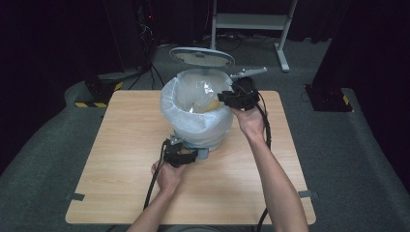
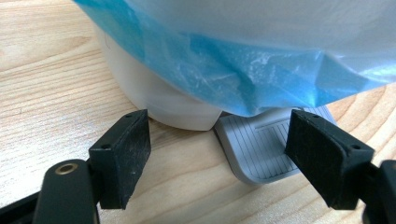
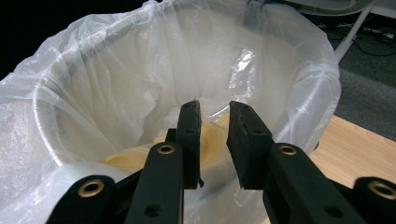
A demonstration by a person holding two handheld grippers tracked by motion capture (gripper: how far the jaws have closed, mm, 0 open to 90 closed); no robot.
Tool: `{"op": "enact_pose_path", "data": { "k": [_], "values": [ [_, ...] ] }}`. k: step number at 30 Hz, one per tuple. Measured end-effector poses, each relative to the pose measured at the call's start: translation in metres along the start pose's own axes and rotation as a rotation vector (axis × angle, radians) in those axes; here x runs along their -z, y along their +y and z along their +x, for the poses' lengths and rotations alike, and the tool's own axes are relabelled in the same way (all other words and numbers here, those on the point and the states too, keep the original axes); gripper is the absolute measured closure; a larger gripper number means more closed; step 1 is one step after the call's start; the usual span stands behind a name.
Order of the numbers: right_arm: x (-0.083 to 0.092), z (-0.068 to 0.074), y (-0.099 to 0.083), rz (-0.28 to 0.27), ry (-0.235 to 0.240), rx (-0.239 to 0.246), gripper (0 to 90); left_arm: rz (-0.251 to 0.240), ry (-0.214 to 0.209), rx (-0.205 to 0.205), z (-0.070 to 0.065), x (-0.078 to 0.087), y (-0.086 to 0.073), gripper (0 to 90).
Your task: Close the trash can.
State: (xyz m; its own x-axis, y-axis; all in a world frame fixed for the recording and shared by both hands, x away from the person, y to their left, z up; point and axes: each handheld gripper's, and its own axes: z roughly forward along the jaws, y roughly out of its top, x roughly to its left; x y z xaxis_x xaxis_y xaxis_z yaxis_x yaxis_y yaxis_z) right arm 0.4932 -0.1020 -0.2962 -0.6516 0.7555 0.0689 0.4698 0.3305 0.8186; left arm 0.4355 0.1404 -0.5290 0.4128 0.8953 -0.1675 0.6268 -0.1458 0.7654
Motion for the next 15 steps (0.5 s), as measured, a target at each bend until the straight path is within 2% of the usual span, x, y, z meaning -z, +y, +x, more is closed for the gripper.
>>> {"op": "enact_pose_path", "data": {
  "k": [5, 9, 15],
  "values": [
    [0.006, 0.002, 0.0, -0.019, 0.024, 0.025, 88.0, 0.001, 0.0, 0.0, 0.0, 0.0, 0.0, 22.2],
    [0.007, 0.002, -0.001, -0.017, 0.025, 0.033, 89.5, 0.001, -0.001, 0.001, 0.0, 0.0, 0.0, 22.2],
    [0.019, -0.002, -0.004, -0.069, 0.035, 0.007, 87.2, 0.0, -0.001, 0.001, 0.0, 0.0, 0.0, 22.2]
  ]
}}
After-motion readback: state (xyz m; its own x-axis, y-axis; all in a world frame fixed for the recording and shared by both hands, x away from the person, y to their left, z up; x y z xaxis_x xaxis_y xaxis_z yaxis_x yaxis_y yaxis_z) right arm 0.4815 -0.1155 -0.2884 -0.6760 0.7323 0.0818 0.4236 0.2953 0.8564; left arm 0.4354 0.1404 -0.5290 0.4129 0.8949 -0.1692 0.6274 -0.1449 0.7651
